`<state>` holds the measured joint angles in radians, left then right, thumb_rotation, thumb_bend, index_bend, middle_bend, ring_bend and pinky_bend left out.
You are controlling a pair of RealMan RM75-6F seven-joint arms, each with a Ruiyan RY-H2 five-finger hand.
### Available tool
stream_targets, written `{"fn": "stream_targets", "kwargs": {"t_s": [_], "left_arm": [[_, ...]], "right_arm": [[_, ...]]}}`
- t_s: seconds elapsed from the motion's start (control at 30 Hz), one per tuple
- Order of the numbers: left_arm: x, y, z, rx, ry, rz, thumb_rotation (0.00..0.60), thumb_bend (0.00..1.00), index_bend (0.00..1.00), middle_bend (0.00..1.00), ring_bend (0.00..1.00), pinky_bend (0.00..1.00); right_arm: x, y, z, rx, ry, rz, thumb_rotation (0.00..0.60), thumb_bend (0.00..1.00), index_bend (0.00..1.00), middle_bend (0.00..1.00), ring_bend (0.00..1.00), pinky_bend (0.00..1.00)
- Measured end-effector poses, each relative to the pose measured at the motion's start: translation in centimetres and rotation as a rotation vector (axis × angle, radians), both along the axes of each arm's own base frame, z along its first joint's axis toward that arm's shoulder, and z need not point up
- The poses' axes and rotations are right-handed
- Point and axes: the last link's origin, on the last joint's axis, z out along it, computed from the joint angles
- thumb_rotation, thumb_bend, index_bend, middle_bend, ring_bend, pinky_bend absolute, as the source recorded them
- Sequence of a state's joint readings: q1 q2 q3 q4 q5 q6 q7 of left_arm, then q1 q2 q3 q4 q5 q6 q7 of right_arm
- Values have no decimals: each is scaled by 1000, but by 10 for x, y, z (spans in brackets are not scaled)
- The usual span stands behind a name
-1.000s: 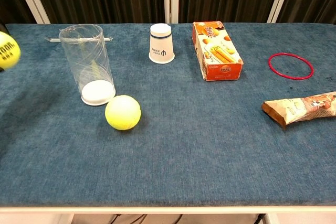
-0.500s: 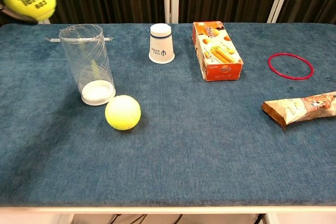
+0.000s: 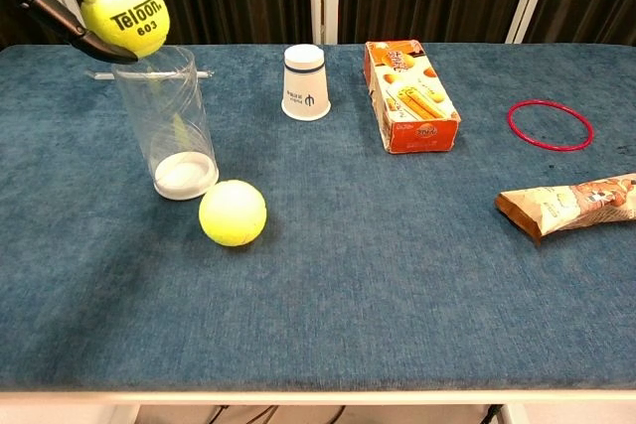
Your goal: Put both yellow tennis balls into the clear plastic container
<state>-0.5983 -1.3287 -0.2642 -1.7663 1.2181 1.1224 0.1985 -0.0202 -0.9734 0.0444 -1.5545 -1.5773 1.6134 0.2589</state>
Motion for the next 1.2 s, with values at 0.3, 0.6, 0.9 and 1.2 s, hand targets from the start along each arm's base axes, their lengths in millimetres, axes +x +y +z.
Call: {"fn": "stream_targets", "kwargs": {"t_s": [0.3,0.6,0.9,1.2], "left_arm": [[-1,-1,1,3,-41,-28,600,47,87,218,186,352],[-1,-20,12,20,-62,-80,600,44,170,210,169,331],[-33,-74,25,89,-31,-93,600,44,225,230,169,339],[-73,-115,20,84,54,-99,600,66,228,258,174,345]], "right_arm": [[0,0,0,-4,-1,-2,600,245,0,0,0,0],[0,0,-2,0,1,-4,600,245,0,0,0,0],[-1,0,-7,17,-1,2,600,245,0,0,0,0],[3,2,-9,28,2,20,600,245,0,0,0,0]]}}
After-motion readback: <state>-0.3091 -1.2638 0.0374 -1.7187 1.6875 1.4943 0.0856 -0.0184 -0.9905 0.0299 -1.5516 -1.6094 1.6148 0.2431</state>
